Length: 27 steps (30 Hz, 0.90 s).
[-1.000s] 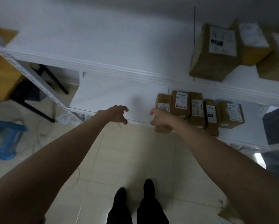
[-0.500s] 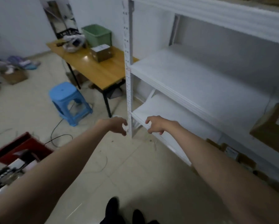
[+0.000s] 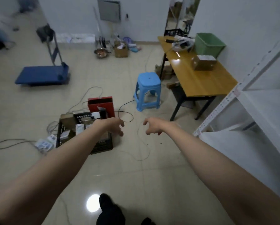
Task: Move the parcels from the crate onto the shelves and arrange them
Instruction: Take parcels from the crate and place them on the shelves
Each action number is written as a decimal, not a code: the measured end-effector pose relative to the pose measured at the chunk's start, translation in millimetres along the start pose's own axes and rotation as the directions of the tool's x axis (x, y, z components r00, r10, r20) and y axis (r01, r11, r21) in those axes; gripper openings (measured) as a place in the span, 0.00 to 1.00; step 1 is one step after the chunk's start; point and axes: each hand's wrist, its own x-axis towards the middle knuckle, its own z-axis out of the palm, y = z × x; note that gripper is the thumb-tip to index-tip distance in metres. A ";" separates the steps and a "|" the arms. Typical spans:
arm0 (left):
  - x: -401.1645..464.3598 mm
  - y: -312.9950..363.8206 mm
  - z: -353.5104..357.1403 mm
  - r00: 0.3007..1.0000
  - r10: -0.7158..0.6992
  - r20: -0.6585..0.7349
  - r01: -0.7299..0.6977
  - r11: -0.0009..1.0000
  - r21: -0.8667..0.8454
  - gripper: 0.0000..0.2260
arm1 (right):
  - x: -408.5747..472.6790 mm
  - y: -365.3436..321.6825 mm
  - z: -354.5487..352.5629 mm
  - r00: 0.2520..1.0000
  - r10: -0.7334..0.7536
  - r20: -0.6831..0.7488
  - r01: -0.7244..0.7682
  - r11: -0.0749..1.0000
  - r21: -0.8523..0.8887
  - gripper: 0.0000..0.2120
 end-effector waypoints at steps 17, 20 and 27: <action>-6.8 -280.6 22.8 0.949 -0.303 0.086 0.315 0.925 -0.215 0.27 | 163.0 -257.4 48.3 0.933 -0.280 0.226 0.324 0.926 -0.194 0.24; 0.5 -305.2 24.2 0.942 -0.316 0.112 0.334 0.911 -0.243 0.27 | 183.5 -276.7 49.8 0.925 -0.278 0.261 0.334 0.920 -0.206 0.26; 39.1 -346.3 20.4 0.933 -0.312 0.177 0.355 0.879 -0.320 0.25 | 244.0 -301.5 44.2 0.897 -0.288 0.336 0.369 0.906 -0.209 0.27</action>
